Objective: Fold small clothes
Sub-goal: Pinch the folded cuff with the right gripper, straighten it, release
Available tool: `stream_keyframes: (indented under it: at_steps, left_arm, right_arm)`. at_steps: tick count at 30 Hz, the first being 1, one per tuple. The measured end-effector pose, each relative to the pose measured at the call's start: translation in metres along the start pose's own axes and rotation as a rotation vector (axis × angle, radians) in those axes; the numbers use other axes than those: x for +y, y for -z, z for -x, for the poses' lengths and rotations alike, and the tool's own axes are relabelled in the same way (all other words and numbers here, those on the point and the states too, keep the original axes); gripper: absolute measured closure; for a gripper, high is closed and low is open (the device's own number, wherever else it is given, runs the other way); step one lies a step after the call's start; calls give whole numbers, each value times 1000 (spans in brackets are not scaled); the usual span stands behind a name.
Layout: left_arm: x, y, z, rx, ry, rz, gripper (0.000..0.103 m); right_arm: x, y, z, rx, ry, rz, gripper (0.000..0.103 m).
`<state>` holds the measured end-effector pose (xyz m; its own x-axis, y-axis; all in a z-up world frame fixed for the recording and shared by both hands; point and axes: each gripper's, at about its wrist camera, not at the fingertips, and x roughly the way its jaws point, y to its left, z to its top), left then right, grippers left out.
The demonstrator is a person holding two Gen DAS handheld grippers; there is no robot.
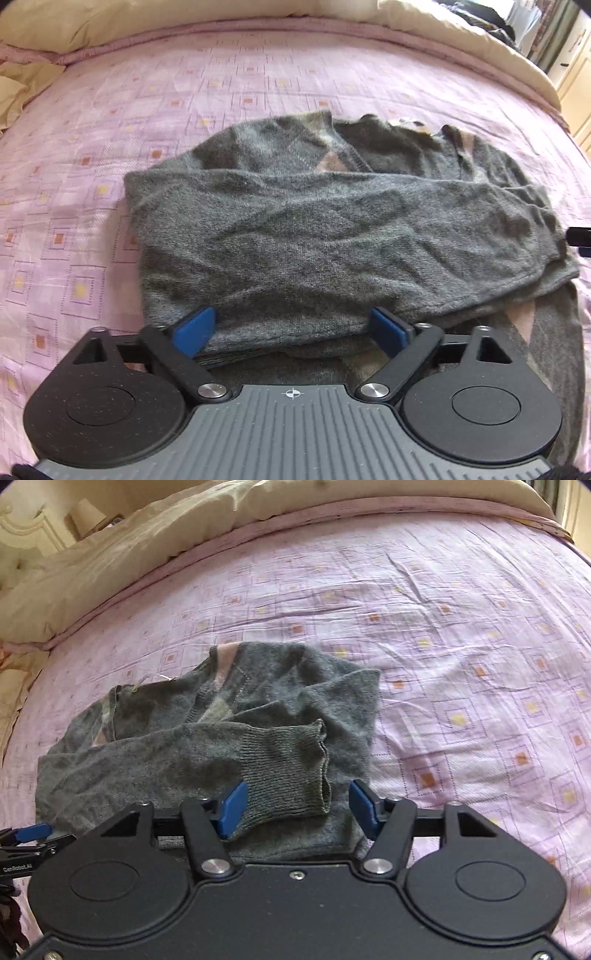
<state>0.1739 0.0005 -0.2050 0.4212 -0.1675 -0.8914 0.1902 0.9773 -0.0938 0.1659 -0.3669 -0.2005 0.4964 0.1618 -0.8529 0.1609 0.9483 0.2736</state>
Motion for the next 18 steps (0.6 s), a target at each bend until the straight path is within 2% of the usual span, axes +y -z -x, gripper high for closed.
stream_keyframes:
  at_steps: [5, 10, 11, 12, 13, 15, 17, 18]
  left_arm:
    - [4, 14, 30, -77, -3, -28, 16]
    - [7, 24, 44, -77, -21, -42, 16]
    - [8, 25, 46, -77, -22, -38, 16]
    - [11, 27, 47, -78, -25, -32, 16]
    - [12, 27, 48, -79, -26, -26, 16]
    - [13, 25, 49, -84, -25, -13, 16]
    - [13, 21, 50, -96, -19, -8, 16]
    - [12, 18, 51, -104, -15, -11, 16]
  right_arm:
    - [6, -4, -16, 22, 9, 45, 43]
    - [1, -5, -27, 55, 33, 18, 43]
    - [2, -5, -28, 60, 30, 25, 50]
    - [3, -5, -28, 60, 27, 36, 61]
    - [6, -5, -27, 66, 27, 47, 94]
    - [11, -7, -21, 62, 5, 56, 92]
    - [18, -10, -3, 13, -60, 68, 93]
    - [21, -11, 7, -17, -67, 84, 93]
